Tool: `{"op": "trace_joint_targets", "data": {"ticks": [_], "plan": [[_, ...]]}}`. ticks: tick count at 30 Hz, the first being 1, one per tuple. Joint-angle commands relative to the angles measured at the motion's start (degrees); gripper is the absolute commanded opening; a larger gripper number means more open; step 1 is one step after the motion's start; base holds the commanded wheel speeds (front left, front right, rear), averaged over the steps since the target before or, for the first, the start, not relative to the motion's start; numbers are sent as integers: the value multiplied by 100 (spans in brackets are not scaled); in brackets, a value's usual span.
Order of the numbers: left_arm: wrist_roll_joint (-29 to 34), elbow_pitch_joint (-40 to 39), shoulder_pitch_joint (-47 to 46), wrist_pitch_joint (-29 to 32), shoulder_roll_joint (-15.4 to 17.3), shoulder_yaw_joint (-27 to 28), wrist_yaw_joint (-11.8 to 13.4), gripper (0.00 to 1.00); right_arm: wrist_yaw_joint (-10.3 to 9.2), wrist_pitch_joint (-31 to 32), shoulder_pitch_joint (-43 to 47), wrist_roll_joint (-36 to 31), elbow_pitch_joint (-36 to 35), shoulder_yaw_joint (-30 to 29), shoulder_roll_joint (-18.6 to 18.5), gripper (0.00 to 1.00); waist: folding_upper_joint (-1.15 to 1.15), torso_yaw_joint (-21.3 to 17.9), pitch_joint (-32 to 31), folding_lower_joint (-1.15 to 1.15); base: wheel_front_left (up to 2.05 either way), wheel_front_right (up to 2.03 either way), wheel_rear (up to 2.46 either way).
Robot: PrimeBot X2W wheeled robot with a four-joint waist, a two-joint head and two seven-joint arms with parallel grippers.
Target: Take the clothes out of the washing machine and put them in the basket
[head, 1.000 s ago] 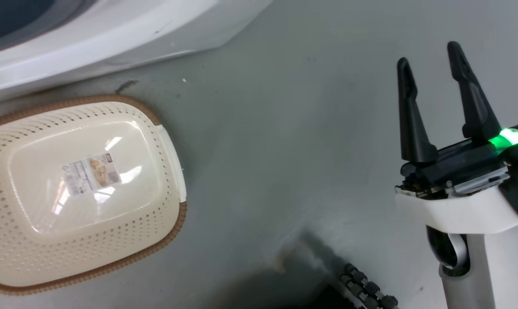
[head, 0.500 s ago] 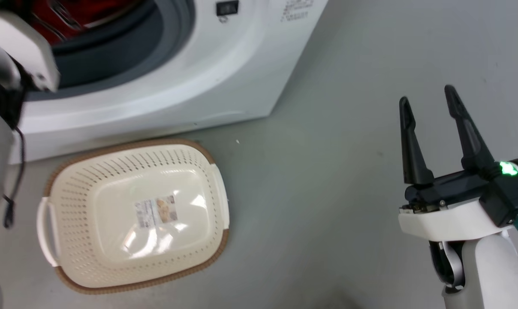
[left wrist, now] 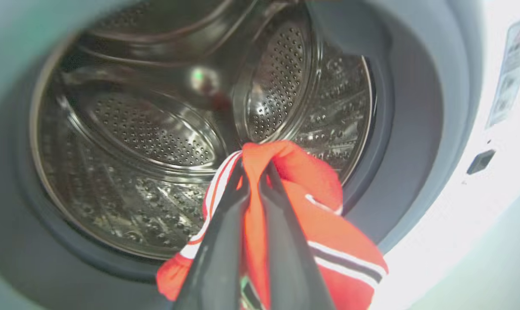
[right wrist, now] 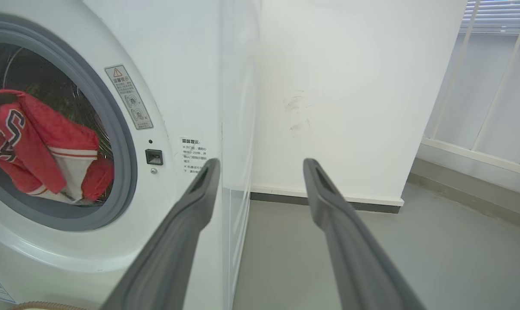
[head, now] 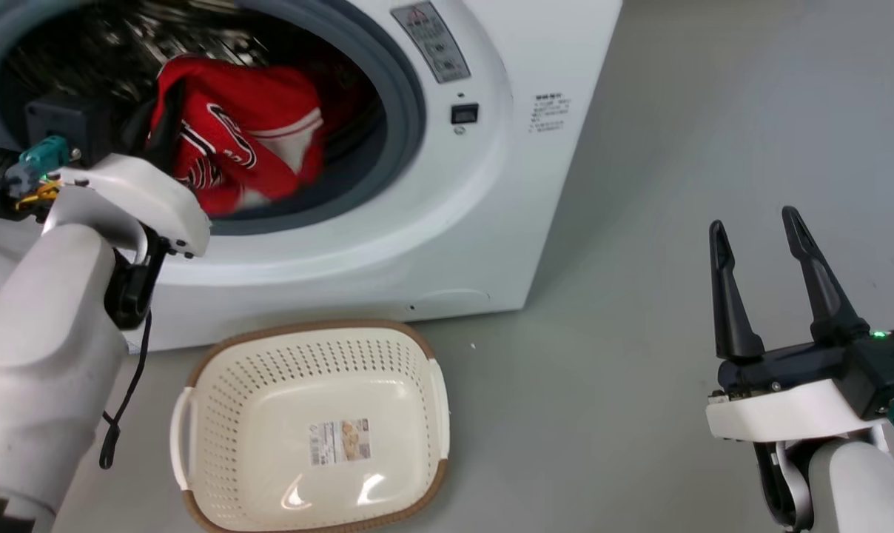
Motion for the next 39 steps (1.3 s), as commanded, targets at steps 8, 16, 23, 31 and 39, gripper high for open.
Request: {"op": "trace_joint_targets", "data": {"ticks": [8, 16, 23, 31, 39], "plan": [[509, -2275, 1476, -36, 219, 704, 580, 0, -6, -12, 238, -39, 72, -130, 9, 100, 0, 361, -680, 2, 0, 0, 0], [431, -3640, 2612, 93, 407, 809, 960, 0, -6, -12, 365, 34, 44, -298, 10, 100, 0, 545, -807, 2, 0, 0, 0], [231, -4008, 3390, 241, 497, 708, 1100, 0, -6, -12, 351, 16, -8, -286, 9, 100, 0, 582, -671, 2, 0, 0, 0], [4, -3130, 3584, 185, 283, 520, 802, 0, -6, -12, 96, -40, -135, -272, 10, 100, 0, 467, -106, 2, 0, 0, 0], [-34, -1473, 2932, 93, 34, 437, 287, 0, -6, -12, -312, 148, -413, -212, 9, 100, 0, 146, 939, 2, 0, 0, 0]]}}
